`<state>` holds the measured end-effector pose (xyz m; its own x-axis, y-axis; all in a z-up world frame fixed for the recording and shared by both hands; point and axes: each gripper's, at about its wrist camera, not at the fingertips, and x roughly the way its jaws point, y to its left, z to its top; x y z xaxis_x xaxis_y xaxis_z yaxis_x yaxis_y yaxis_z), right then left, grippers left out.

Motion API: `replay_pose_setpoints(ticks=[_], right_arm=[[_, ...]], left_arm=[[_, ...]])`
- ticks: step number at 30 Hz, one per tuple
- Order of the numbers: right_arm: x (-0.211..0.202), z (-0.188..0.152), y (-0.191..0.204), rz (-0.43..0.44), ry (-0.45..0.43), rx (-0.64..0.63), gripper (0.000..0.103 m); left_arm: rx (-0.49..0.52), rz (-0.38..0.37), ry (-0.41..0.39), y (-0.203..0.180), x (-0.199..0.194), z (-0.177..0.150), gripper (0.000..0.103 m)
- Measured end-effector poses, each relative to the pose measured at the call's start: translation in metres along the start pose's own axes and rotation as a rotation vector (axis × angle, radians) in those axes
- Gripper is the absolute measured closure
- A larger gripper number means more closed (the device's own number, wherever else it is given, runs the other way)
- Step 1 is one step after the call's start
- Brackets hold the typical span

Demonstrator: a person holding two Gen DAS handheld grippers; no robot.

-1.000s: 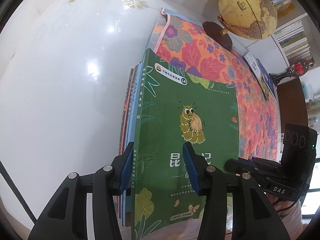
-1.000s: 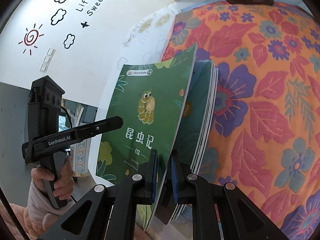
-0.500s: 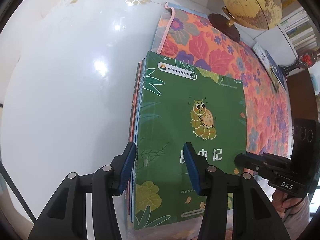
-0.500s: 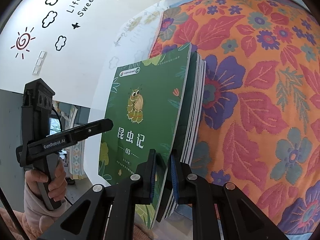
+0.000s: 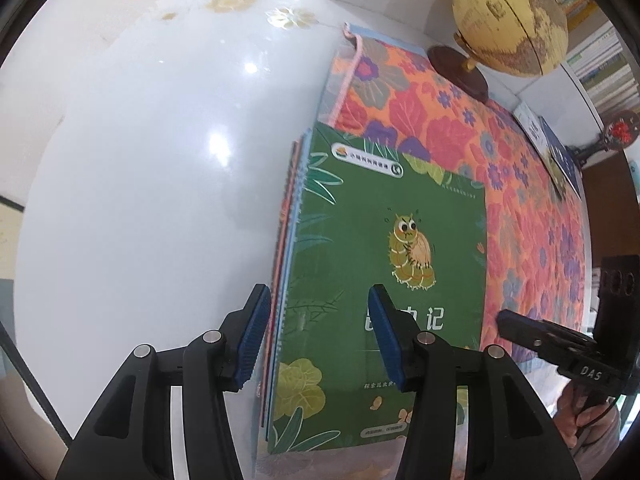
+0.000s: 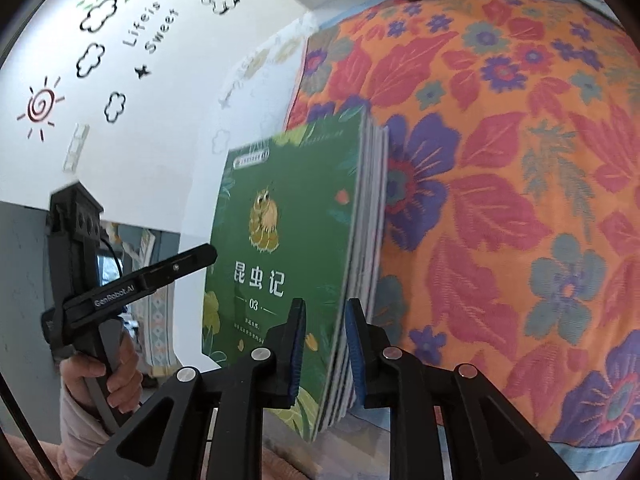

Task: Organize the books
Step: 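Open the left gripper to release the green book, then move the left gripper over the blue eagle book on the cloth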

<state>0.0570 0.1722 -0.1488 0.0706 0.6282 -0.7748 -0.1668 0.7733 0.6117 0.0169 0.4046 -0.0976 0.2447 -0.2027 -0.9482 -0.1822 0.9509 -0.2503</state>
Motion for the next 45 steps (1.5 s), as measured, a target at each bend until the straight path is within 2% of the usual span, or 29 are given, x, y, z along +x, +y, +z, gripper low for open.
replay_pose_setpoints(ticks=[4,9,15,19,23,26,32,34,36,40,45], right_arm=[[-0.023,-0.004,-0.010,-0.029,-0.041,0.005,0.081],[-0.054,-0.014,-0.035,-0.085,-0.092,0.034,0.079],[-0.099,-0.021,-0.069,-0.152,-0.146,0.047,0.073],[-0.134,-0.021,-0.095,-0.196,-0.191,0.048,0.064],[-0.165,-0.013,-0.117,-0.251,-0.224,0.008,0.063],[-0.185,-0.003,-0.142,-0.249,-0.234,0.003,0.063],[-0.231,0.036,-0.200,-0.250,-0.242,-0.022,0.063],[-0.254,0.058,-0.221,-0.247,-0.254,-0.035,0.063],[-0.285,0.083,-0.245,-0.232,-0.281,-0.042,0.063],[-0.334,0.126,-0.295,-0.294,-0.340,-0.033,0.062],[-0.356,0.165,-0.366,-0.359,-0.383,0.036,0.062]], left_arm=[[-0.009,-0.001,-0.036,-0.011,-0.011,-0.001,0.055],[0.010,-0.008,-0.059,-0.043,-0.016,-0.002,0.055],[0.082,-0.025,-0.062,-0.107,-0.011,-0.007,0.055],[0.125,-0.044,-0.058,-0.155,0.000,-0.007,0.055],[0.139,-0.065,-0.042,-0.204,0.016,-0.004,0.053],[0.128,-0.084,-0.030,-0.236,0.030,0.000,0.053],[0.112,-0.107,-0.019,-0.305,0.064,0.017,0.053],[0.103,-0.113,-0.031,-0.330,0.073,0.028,0.053],[0.092,-0.151,-0.048,-0.356,0.080,0.042,0.053],[0.123,-0.203,-0.083,-0.413,0.097,0.073,0.053],[0.196,-0.239,-0.130,-0.479,0.135,0.115,0.053]])
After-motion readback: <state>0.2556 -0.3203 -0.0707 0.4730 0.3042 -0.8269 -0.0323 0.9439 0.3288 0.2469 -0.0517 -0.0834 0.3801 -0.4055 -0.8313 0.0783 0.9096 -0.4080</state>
